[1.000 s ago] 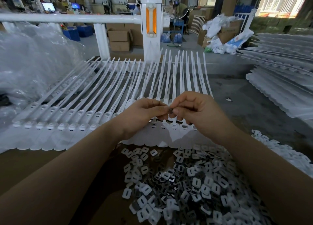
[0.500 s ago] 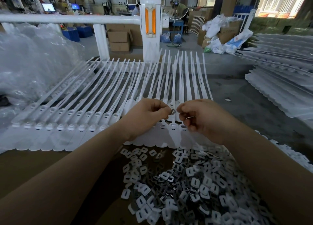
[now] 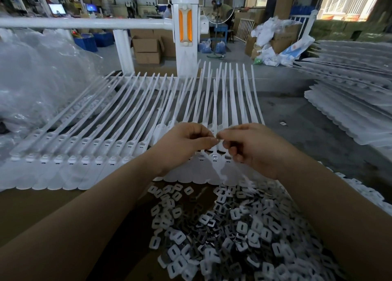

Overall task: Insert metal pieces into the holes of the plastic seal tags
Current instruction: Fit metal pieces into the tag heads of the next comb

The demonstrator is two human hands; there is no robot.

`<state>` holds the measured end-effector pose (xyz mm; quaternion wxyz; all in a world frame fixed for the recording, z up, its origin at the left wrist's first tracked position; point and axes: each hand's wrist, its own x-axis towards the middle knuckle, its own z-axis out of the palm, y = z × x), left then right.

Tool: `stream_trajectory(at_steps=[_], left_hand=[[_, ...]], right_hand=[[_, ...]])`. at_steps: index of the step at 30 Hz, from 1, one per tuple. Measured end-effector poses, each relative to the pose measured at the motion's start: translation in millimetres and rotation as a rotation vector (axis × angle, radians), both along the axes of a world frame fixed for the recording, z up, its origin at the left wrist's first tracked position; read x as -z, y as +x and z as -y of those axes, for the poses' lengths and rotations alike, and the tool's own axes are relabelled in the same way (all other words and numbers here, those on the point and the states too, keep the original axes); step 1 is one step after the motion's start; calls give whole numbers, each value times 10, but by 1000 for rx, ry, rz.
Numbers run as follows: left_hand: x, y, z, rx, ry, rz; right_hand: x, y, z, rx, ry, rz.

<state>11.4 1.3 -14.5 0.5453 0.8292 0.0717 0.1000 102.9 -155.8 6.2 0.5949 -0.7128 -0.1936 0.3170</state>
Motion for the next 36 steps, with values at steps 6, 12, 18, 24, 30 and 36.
stream_trajectory(at_steps=[6,12,18,24,30,36], left_hand=[[-79,127,85,-14,59,-130],[-192,363,247,29,223,-270],[-192,531,328,25,258,-402],[-213,600,377,19,324,-488],[-281,649,399,40,395,-558],[-345,706,426,79,434,-632]], right_hand=[[-92,97,-81,389,107,-189],[80,238,23,503,278,-108],[167,325,40,560,340,-90],[181,309,36,548,372,-79],[202,307,40,532,379,-65],[207,294,50,506,400,-63]])
